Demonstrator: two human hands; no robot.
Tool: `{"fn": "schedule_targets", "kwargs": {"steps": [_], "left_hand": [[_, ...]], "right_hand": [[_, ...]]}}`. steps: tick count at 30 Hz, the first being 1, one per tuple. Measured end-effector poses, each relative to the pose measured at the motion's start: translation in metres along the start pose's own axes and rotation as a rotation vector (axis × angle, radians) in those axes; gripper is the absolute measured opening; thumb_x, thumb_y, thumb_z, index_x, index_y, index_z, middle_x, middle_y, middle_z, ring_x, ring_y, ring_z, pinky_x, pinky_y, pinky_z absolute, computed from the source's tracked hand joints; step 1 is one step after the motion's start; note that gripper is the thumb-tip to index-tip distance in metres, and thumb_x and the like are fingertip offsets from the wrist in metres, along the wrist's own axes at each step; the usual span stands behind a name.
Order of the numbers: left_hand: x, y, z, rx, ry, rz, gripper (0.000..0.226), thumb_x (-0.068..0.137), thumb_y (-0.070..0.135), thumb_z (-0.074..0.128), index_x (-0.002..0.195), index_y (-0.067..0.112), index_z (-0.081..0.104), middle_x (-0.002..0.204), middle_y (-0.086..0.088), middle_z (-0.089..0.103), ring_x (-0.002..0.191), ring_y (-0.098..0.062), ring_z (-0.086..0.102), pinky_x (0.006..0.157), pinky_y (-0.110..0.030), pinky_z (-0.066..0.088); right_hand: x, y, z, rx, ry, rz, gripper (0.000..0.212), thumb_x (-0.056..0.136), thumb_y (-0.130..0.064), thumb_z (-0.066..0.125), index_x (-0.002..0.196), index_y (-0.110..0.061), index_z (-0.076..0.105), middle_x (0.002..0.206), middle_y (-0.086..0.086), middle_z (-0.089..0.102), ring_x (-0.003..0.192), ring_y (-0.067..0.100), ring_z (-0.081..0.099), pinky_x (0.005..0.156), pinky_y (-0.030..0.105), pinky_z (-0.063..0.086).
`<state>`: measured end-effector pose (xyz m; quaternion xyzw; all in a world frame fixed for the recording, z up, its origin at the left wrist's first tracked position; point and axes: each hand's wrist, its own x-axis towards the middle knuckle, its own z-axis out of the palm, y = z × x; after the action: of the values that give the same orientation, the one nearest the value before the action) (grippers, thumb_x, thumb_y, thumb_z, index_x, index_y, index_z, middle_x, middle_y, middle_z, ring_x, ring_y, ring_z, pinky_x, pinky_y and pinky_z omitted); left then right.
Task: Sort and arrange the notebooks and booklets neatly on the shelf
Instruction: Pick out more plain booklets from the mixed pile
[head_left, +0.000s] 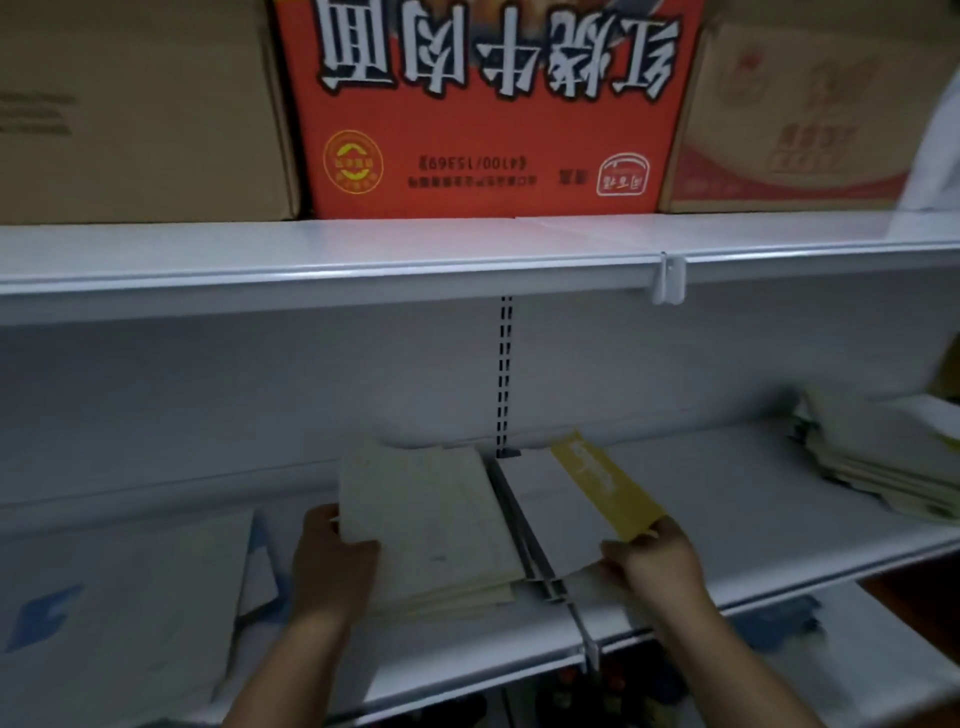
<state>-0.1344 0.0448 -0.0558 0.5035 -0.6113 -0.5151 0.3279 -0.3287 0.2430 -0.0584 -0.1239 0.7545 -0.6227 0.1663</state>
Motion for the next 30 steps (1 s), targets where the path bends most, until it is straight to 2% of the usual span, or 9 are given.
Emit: {"fn": "schedule_targets", "kwargs": {"steps": [1,3,8,13,17,20,22,25,30], "left_hand": [[0.000,-0.002,0.006,0.055,0.005,0.004,0.052,0.078,0.003,0.064,0.127,0.001,0.046,0.121,-0.020,0.060,0.101,-0.031,0.058,0.082,-0.034,0.045],[-0.001,-0.003,0.010,0.106,0.009,0.013,0.053,0.080,0.014,0.066,0.128,0.002,0.046,0.124,-0.018,0.059,0.107,-0.031,0.058,0.086,-0.034,0.045],[0.009,-0.014,-0.039,0.406,0.147,0.054,0.066,0.077,0.051,0.064,0.130,0.014,0.050,0.132,-0.010,0.055,0.121,-0.032,0.050,0.102,-0.036,0.040],[0.006,-0.055,-0.143,0.791,0.324,-0.120,0.053,0.081,0.047,0.049,0.126,0.018,0.054,0.135,-0.011,0.053,0.123,-0.033,0.047,0.102,-0.038,0.039],[-0.011,-0.073,-0.186,0.815,0.298,-0.041,0.046,0.071,0.028,0.044,0.094,-0.006,0.065,0.095,-0.027,0.067,0.084,-0.042,0.064,0.075,-0.040,0.054],[-0.025,-0.066,-0.205,0.690,0.330,-0.163,0.057,0.074,0.025,0.066,0.123,-0.001,0.053,0.118,-0.022,0.062,0.106,-0.036,0.059,0.086,-0.034,0.047],[-0.034,-0.063,-0.217,0.532,0.302,-0.249,0.064,0.068,0.021,0.074,0.125,0.000,0.053,0.115,-0.018,0.065,0.103,-0.033,0.062,0.083,-0.033,0.049],[-0.050,-0.065,-0.236,0.194,0.256,-0.316,0.036,0.063,0.016,0.070,0.096,0.002,0.064,0.082,-0.015,0.067,0.069,-0.027,0.061,0.061,-0.028,0.048],[-0.057,-0.067,-0.252,-0.184,0.233,-0.297,0.025,0.090,0.003,0.051,0.115,0.004,0.049,0.101,-0.018,0.060,0.078,-0.027,0.059,0.052,-0.032,0.054]], "right_hand": [[0.001,0.004,-0.006,-0.155,-0.044,0.004,0.014,0.074,-0.005,0.070,0.071,-0.003,0.057,0.044,0.007,0.057,0.040,0.020,0.054,0.034,0.014,0.039],[0.002,0.011,-0.016,-0.406,-0.171,0.046,0.043,0.077,-0.029,0.070,0.044,-0.008,0.054,0.036,0.005,0.052,0.034,0.019,0.050,0.039,0.017,0.039],[-0.024,-0.024,0.001,-0.779,-0.527,-0.011,0.060,0.083,-0.050,0.056,0.037,-0.012,0.056,0.035,0.000,0.053,0.033,0.008,0.050,0.045,0.017,0.039],[-0.073,-0.067,0.101,-0.621,-0.836,-0.190,0.036,0.084,-0.038,0.061,0.059,-0.013,0.061,0.046,-0.001,0.058,0.037,0.011,0.053,0.042,0.017,0.043],[-0.105,-0.067,0.190,-0.650,-0.926,-0.316,0.026,0.086,-0.033,0.058,0.098,-0.012,0.067,0.095,0.009,0.072,0.084,0.023,0.069,0.077,0.030,0.055],[-0.121,-0.063,0.241,-0.753,-0.872,-0.510,0.039,0.090,-0.027,0.051,0.127,-0.016,0.053,0.130,0.007,0.057,0.117,0.023,0.055,0.094,0.023,0.042],[-0.118,-0.056,0.267,-0.800,-0.806,-0.560,0.048,0.090,-0.026,0.049,0.135,-0.012,0.041,0.137,0.011,0.048,0.124,0.026,0.047,0.100,0.027,0.038],[-0.110,-0.039,0.292,-1.009,-0.750,-0.528,0.070,0.087,-0.037,0.052,0.143,-0.010,0.021,0.140,0.015,0.042,0.127,0.033,0.039,0.103,0.039,0.038],[-0.105,-0.034,0.307,-1.002,-0.631,-0.480,0.078,0.077,-0.033,0.065,0.140,-0.010,0.025,0.133,0.015,0.045,0.123,0.032,0.042,0.099,0.041,0.039]]}}
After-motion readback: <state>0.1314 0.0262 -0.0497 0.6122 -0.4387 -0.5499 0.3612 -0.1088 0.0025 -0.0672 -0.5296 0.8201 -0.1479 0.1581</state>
